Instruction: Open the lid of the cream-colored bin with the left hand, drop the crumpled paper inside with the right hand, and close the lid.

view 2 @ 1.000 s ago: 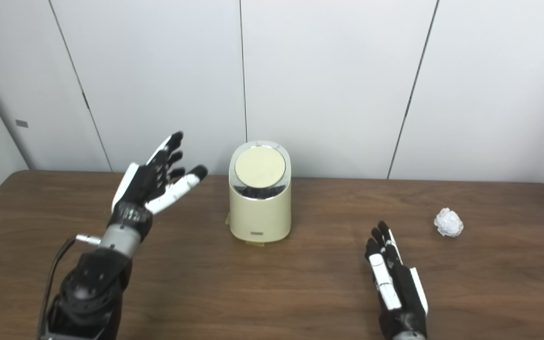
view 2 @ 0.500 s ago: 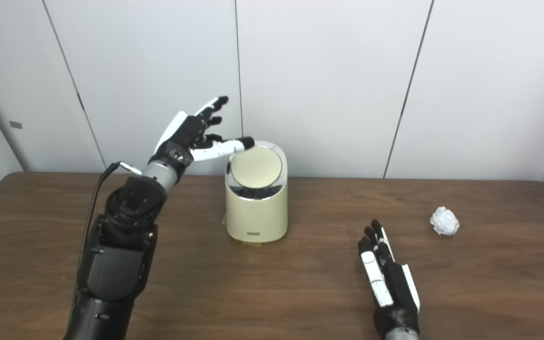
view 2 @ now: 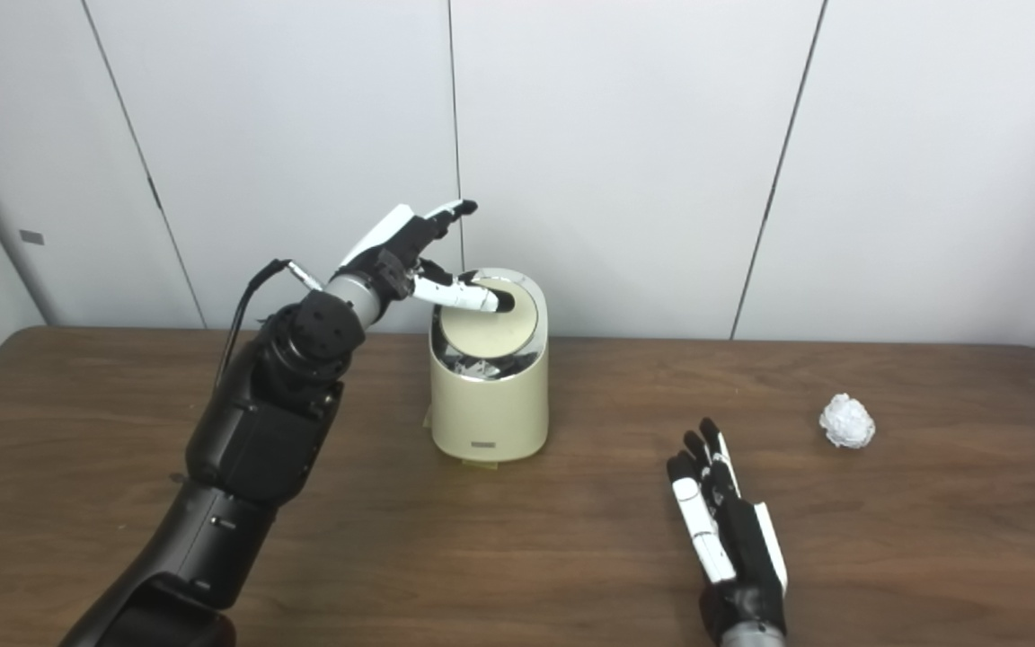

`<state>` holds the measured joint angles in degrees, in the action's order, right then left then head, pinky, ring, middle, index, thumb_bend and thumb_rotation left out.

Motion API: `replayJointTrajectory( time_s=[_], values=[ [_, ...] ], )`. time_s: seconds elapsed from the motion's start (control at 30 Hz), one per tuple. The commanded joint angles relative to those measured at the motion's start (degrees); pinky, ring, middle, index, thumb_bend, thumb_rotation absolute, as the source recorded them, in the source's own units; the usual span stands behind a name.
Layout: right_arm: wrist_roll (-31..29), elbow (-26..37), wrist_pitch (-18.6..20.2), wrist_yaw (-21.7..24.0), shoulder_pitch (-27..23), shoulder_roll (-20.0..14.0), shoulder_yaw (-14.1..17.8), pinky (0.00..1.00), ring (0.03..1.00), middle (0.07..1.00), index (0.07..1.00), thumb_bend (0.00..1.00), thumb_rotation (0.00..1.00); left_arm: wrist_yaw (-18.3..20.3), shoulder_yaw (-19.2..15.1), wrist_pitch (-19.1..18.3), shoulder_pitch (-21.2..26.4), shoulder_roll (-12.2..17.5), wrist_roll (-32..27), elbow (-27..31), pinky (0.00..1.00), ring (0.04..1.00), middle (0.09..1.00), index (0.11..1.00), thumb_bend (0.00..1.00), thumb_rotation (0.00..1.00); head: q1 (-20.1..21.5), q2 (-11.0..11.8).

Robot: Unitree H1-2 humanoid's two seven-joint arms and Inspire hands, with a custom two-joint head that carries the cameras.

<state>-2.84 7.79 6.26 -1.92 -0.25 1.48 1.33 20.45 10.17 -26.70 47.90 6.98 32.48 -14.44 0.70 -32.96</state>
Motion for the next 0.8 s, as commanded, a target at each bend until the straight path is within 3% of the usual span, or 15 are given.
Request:
replayJointTrajectory(
  time_s=[0.0, 0.2, 0.47, 0.67, 0.77],
  values=[
    [0.83, 1.82, -1.82, -0.09, -1.5, -0.03, -0.19, 0.95, 0.956, 0.966, 1.0, 0.48, 0.76, -1.4, 1.57, -0.02, 4.75, 1.46, 1.81, -0.55, 0.79, 0.998, 1.0, 1.0, 0.92, 0.21, 0.06, -0.2],
    [0.92, 1.57, -1.96, -0.09, -1.52, 0.21, -0.15, 0.94, 0.954, 0.965, 1.0, 0.48, 0.78, -1.15, 4.49, -0.15, 6.68, 3.17, 3.01, -1.5, 0.78, 1.0, 1.0, 1.0, 0.9, 0.19, 0.13, -0.17],
    [0.71, 1.5, -2.34, 0.01, -1.58, 0.53, -0.05, 0.94, 0.96, 0.969, 1.0, 0.47, 0.78, -2.07, 11.67, 1.82, 9.84, 6.17, 8.53, -4.46, 0.77, 0.951, 0.999, 1.0, 0.9, 0.13, 0.01, 0.49],
    [0.87, 1.15, -2.73, -0.12, -1.35, 0.53, 0.18, 0.95, 0.955, 0.966, 0.997, 0.48, 0.78, -3.91, 15.01, 4.74, 10.11, 7.51, 11.94, -5.02, 0.9, 0.97, 0.995, 0.987, 0.88, 0.09, 0.17, 0.23],
    [0.33, 1.73, -2.16, -0.26, -1.39, 0.89, 0.46, 0.95, 0.953, 0.963, 0.994, 0.49, 0.76, -3.76, 16.35, 5.93, 10.26, 8.13, 13.31, -4.92, 0.89, 0.962, 0.981, 0.968, 0.89, 0.09, 0.09, -0.34]
  ],
)
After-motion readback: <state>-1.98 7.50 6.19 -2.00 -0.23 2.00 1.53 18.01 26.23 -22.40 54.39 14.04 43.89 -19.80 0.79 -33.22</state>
